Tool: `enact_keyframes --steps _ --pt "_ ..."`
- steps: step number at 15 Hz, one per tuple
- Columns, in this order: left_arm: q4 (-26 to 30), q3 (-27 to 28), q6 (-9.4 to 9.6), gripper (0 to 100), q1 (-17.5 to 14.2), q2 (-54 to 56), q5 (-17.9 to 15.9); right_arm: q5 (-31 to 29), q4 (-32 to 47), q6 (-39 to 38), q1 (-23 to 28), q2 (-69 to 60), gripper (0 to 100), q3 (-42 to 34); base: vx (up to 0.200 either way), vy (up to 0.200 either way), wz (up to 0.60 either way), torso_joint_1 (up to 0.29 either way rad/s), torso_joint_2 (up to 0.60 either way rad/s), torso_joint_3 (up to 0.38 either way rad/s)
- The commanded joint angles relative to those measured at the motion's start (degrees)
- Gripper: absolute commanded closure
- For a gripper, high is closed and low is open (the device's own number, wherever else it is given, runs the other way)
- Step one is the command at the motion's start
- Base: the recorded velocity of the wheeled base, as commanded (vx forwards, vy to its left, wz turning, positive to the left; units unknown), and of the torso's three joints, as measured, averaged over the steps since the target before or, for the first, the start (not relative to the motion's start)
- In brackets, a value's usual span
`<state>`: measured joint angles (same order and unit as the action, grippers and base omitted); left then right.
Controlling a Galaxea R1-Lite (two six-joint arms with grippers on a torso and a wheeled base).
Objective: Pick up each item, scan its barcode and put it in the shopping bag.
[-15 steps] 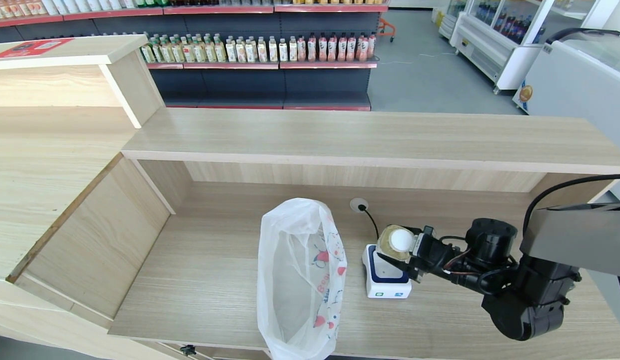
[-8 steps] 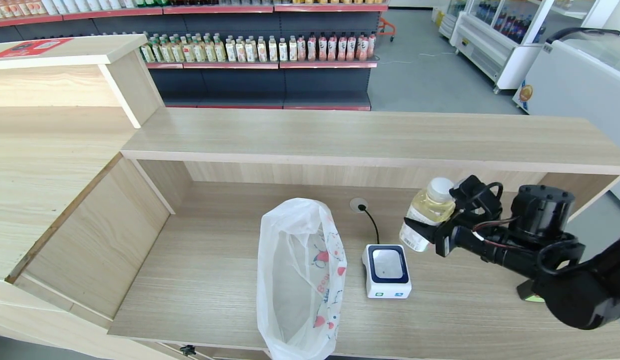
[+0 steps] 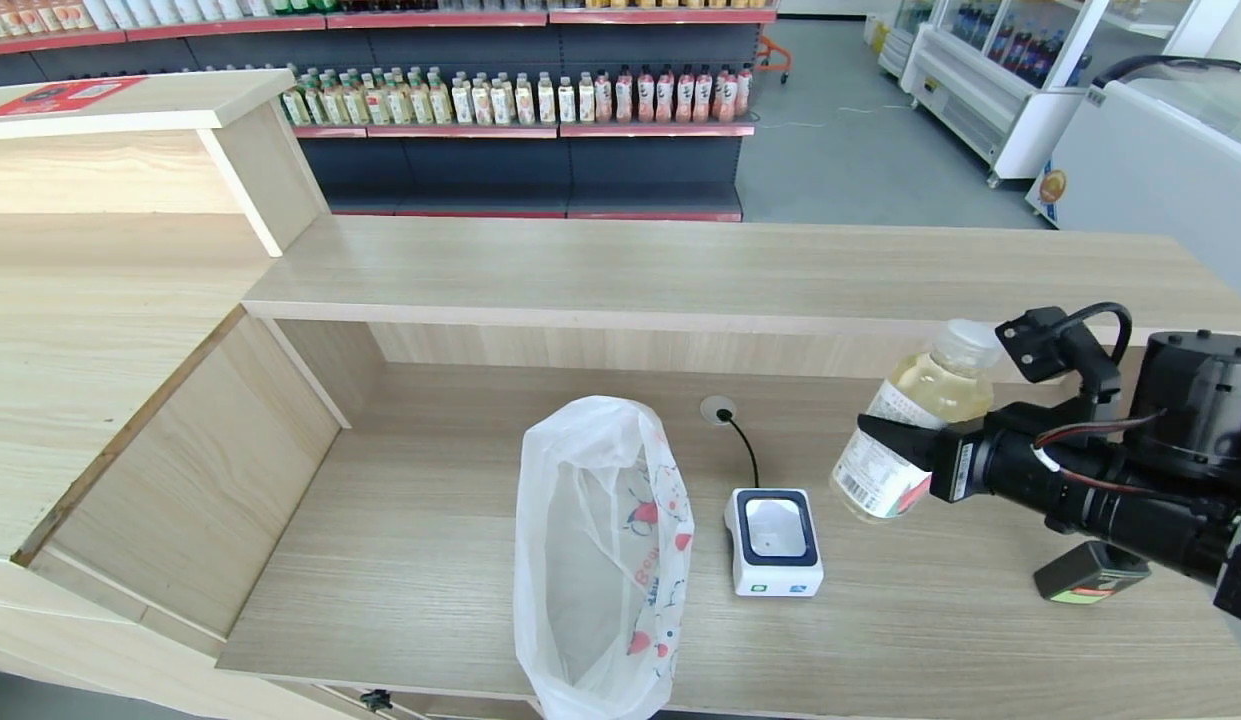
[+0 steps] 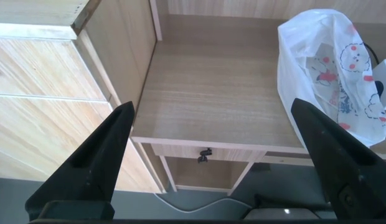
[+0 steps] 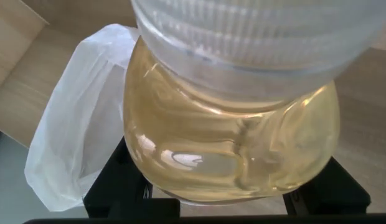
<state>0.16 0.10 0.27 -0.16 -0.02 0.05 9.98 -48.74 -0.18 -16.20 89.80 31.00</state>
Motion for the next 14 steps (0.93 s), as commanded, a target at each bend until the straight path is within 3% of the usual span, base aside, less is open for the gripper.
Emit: enact_keyframes --steps 1,4,10,14 --pt "0.02 -0.01 0.00 0 -0.02 0.02 0.04 0.04 -0.04 0.01 -0.23 -0.94 100 0.02 0.000 0.200 0.00 0.007 0.00 0.002" --pt "0.02 -0.01 0.08 0 -0.02 0.02 -0.05 0.04 1.36 0.01 -0.23 -1.20 100 -0.15 0.000 0.200 0.00 -0.004 0.00 0.005" --pt "0.02 -0.01 0.08 0 -0.02 0.02 0.04 -0.05 1.45 -0.08 -1.55 -0.41 100 -2.00 0.000 0.000 0.00 0.000 0.00 0.000" --pt "0.02 -0.01 0.17 0 -0.02 0.02 0.04 -3.04 0.84 -0.78 -3.49 3.63 100 -1.21 -0.200 0.000 0.00 0.004 0.00 0.001"
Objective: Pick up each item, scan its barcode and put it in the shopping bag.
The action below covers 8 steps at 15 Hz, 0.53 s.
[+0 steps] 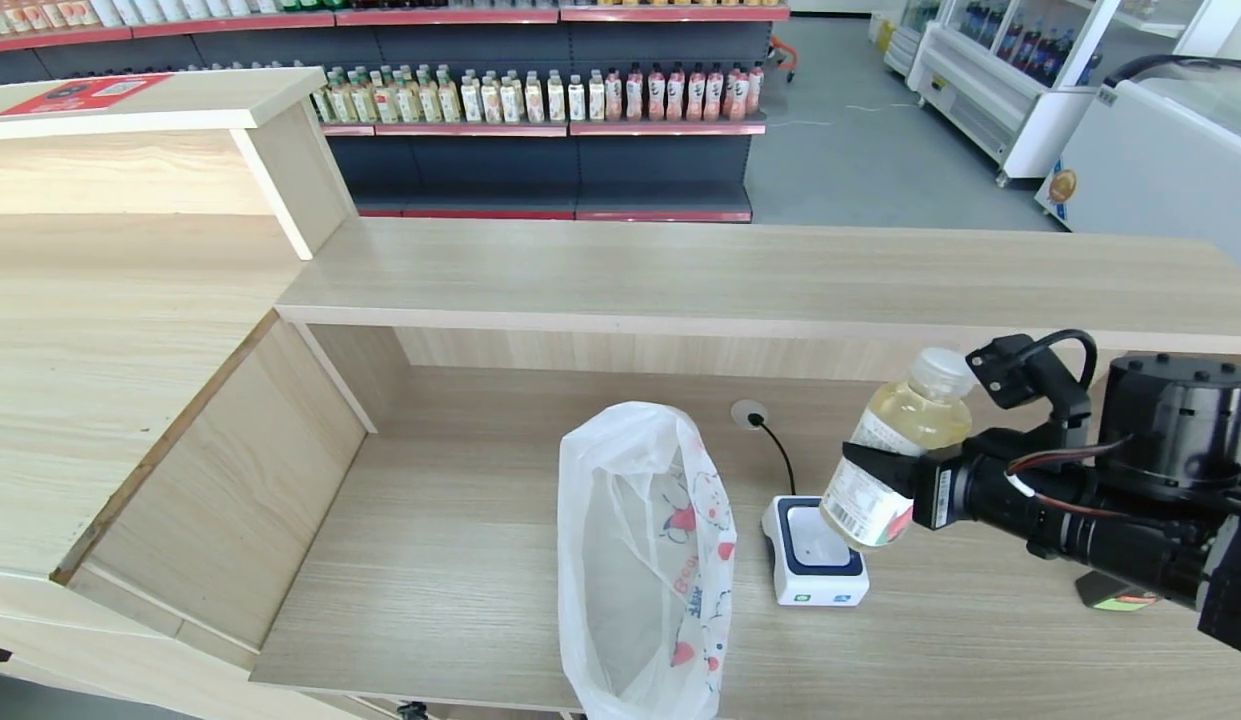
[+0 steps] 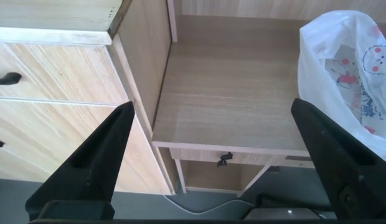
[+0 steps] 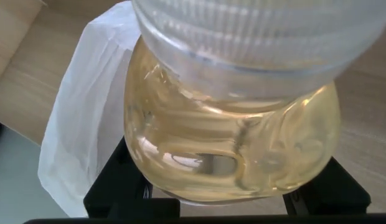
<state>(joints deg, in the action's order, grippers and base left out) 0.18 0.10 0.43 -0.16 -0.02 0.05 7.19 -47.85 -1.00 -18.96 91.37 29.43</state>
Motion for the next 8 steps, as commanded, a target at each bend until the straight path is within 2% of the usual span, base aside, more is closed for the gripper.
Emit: enact_keyframes --steps 1,8 --pt "-0.01 -0.01 0.01 0 -0.02 0.02 0.04 -0.42 -0.05 -2.08 -2.31 3.64 100 1.69 0.000 0.000 0.00 0.000 0.00 0.000" --pt "-0.01 -0.01 0.01 0 -0.02 0.02 0.04 -0.60 -1.02 -3.83 -10.75 17.79 100 11.53 0.000 0.000 0.00 0.000 0.00 0.000"
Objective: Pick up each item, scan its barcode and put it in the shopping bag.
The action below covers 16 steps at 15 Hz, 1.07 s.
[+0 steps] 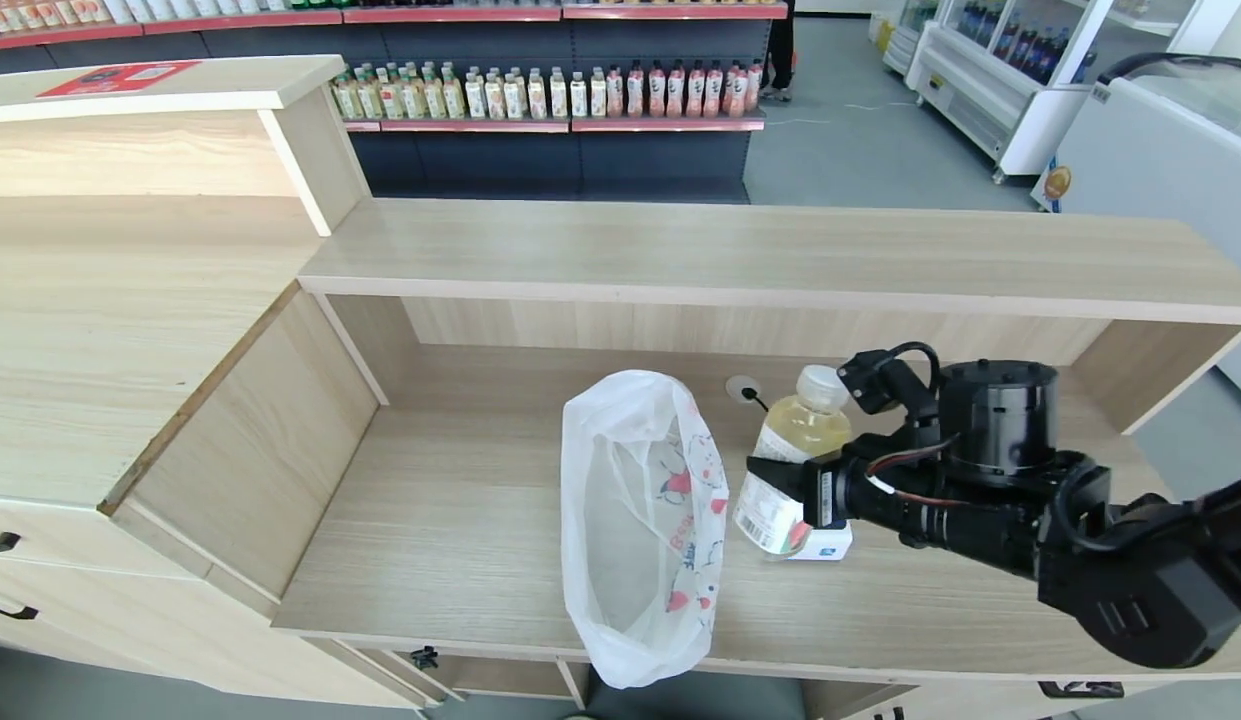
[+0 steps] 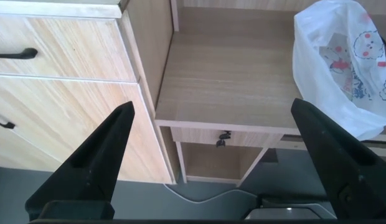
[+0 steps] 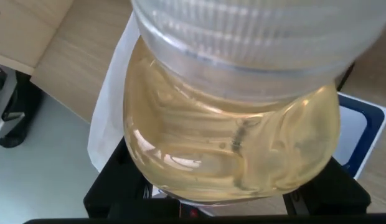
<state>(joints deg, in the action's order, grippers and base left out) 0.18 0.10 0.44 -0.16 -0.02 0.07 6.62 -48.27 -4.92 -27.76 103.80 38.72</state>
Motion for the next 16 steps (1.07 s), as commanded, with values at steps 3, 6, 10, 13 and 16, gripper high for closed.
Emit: enact_keyframes --steps 3,6,10,13,16 --pt "-0.01 -0.01 0.00 0 -0.02 0.02 0.01 -0.03 -8.24 0.27 -4.06 13.88 100 6.63 0.000 0.000 0.00 0.000 0.00 0.000" --pt "-0.01 -0.01 0.00 0 -0.02 0.02 0.01 -0.82 -10.35 0.44 -7.05 20.91 100 11.73 0.000 0.000 0.00 0.000 0.00 0.000" --pt "-0.01 -0.01 0.00 0 -0.02 0.02 0.01 -4.60 -16.94 8.18 -8.19 31.81 100 18.85 0.000 0.000 0.00 0.000 0.00 0.000" --pt "-0.01 -0.01 0.00 0 -0.02 0.02 0.01 -4.60 -18.87 11.52 -8.28 37.79 100 24.65 0.000 0.000 0.00 0.000 0.00 0.000" --pt "-0.01 -0.01 -0.09 0 -0.02 0.02 0.01 -4.69 -22.39 16.35 -8.37 43.50 100 29.93 0.000 0.000 0.00 0.000 0.00 0.000"
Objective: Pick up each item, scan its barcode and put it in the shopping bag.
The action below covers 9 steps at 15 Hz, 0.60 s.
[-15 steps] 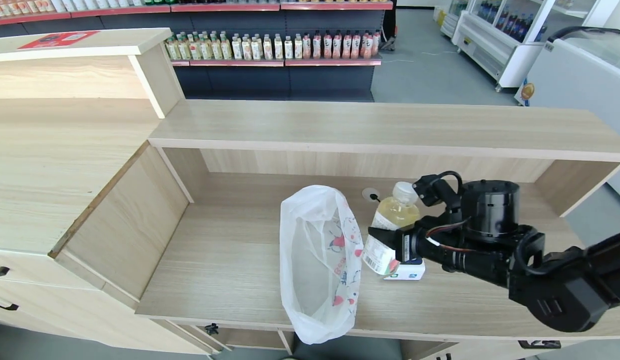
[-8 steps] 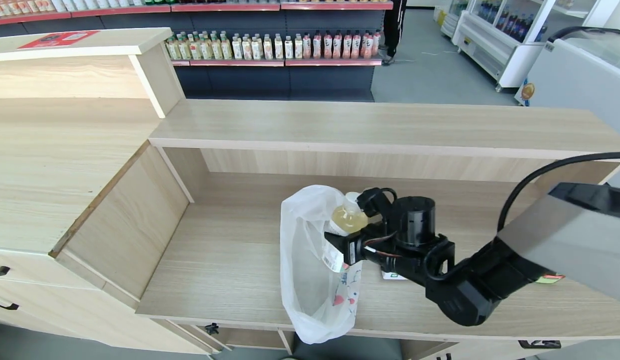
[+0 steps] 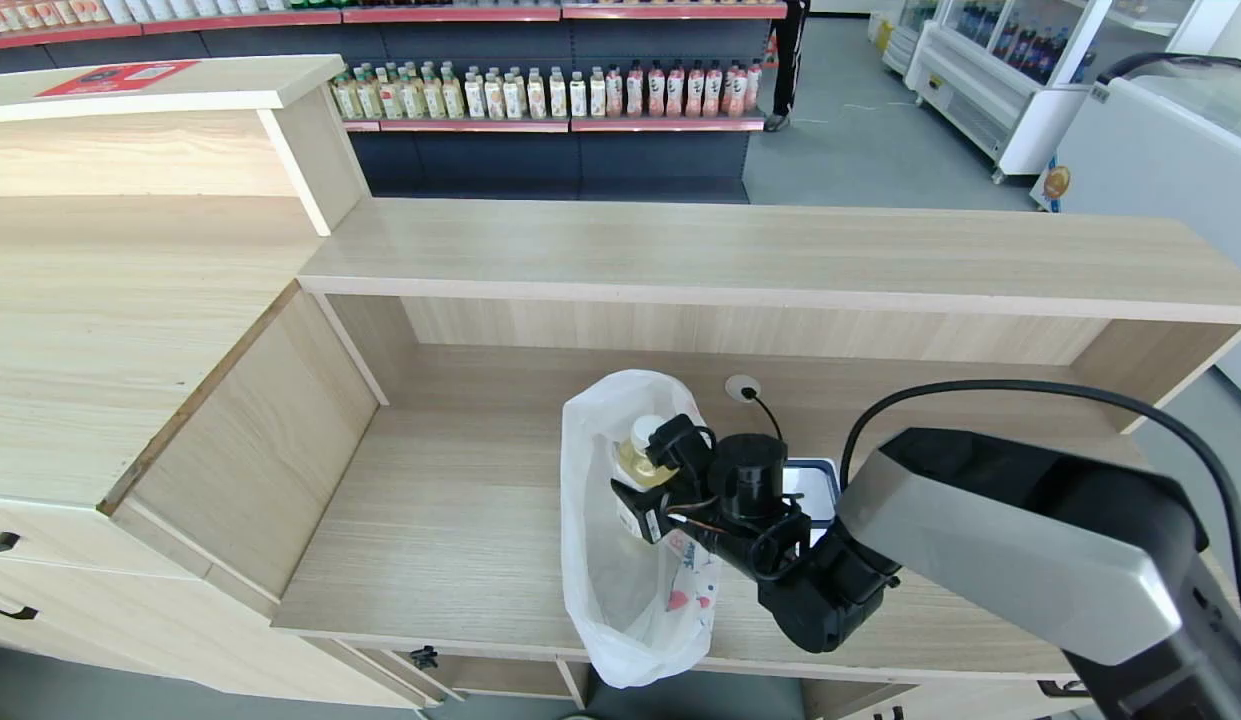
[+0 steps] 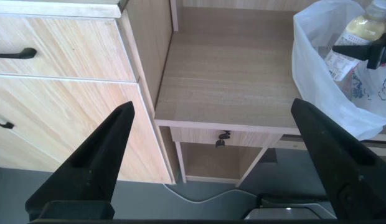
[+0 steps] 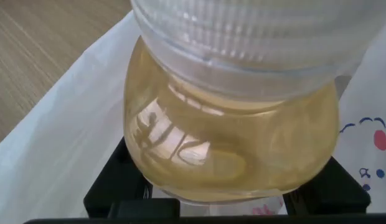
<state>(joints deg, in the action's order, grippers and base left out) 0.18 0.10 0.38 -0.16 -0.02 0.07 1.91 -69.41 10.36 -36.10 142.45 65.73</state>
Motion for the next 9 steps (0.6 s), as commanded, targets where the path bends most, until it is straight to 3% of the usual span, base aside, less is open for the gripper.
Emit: enact_keyframes --steps 1,5,6,9 --pt "-0.01 -0.01 -0.03 0 -0.02 0.02 0.01 0.02 -1.95 1.33 -0.03 5.82 100 3.97 0.000 0.000 0.00 0.000 0.00 0.000" --pt "-0.01 -0.01 -0.03 0 -0.02 0.02 0.01 -0.60 -2.48 1.42 -0.11 7.32 100 5.11 0.000 0.000 0.00 0.000 0.00 0.000" --pt "-0.01 -0.01 -0.03 0 -0.02 0.02 0.01 -0.60 -2.57 1.42 -0.11 7.23 0 4.84 0.000 0.000 0.00 0.000 0.00 0.000" --pt "-0.01 -0.01 0.06 0 -0.02 0.02 0.01 -0.42 -2.74 -2.54 -0.29 4.15 0 4.32 0.000 0.000 0.00 0.000 0.00 0.000"
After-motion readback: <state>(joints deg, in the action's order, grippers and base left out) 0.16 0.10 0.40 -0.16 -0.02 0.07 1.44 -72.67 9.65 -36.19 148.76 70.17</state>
